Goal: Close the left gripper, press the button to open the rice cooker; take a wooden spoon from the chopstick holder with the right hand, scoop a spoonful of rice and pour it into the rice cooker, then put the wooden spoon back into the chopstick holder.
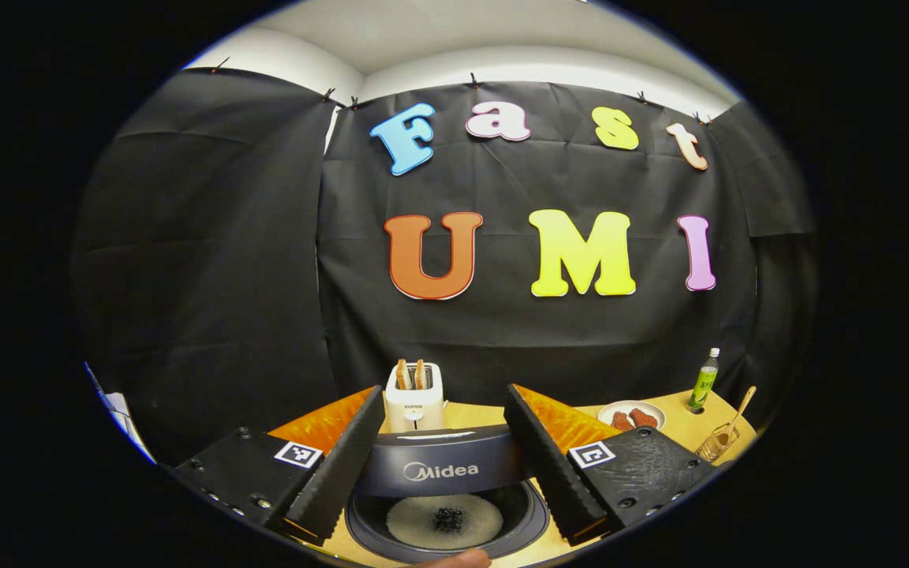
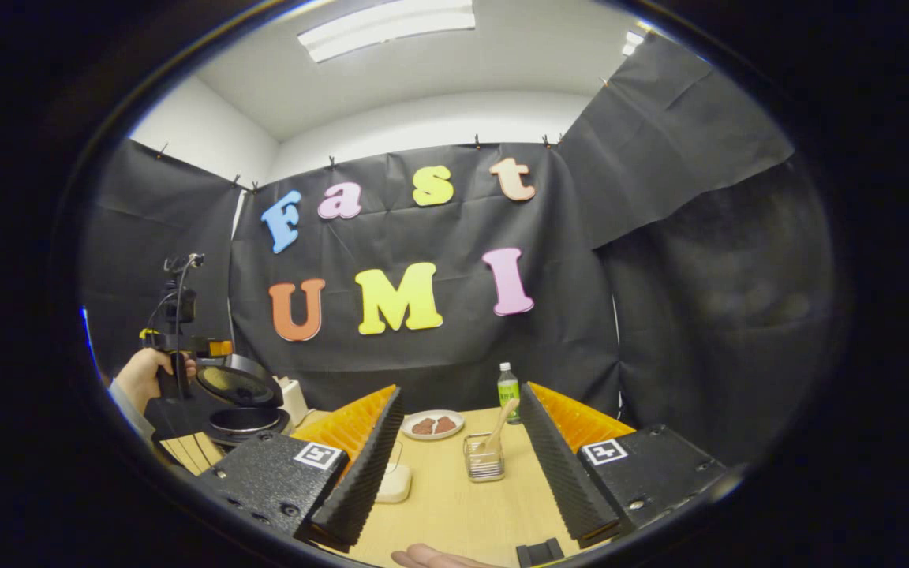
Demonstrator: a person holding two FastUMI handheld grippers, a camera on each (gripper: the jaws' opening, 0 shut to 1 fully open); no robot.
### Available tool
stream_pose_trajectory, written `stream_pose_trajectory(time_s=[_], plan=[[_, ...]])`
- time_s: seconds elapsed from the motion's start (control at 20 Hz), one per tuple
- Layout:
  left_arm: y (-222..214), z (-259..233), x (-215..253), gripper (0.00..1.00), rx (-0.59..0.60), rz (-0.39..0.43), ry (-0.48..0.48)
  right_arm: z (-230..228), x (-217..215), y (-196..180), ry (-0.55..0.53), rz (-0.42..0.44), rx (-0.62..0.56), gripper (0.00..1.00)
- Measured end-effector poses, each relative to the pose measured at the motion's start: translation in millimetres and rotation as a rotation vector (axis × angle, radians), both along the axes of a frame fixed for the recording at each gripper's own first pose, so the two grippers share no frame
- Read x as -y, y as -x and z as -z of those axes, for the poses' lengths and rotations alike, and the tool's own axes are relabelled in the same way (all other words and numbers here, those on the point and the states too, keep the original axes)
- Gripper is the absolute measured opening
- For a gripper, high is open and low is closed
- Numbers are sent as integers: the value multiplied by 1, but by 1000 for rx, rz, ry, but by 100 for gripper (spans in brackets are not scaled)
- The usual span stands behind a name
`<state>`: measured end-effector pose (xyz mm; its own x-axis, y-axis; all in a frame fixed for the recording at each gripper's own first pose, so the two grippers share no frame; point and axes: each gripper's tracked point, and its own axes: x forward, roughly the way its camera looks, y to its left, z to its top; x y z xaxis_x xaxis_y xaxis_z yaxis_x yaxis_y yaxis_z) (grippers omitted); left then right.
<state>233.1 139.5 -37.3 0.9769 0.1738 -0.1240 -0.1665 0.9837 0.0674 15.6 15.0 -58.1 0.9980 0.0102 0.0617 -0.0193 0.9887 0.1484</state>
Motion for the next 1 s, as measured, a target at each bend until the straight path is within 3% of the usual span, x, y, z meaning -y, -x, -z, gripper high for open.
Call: stream_pose_trajectory(time_s=[0.15, 0.5, 1.0], plan=[[15, 26, 5, 100, -74, -5, 33, -2, 0, 1, 13, 2, 1, 95], [48, 83, 18, 99, -120, 37, 64, -10, -8, 8, 3, -8, 21, 95], [61, 128, 18, 100, -52, 36, 21, -13, -29, 19, 39, -31, 31, 95]])
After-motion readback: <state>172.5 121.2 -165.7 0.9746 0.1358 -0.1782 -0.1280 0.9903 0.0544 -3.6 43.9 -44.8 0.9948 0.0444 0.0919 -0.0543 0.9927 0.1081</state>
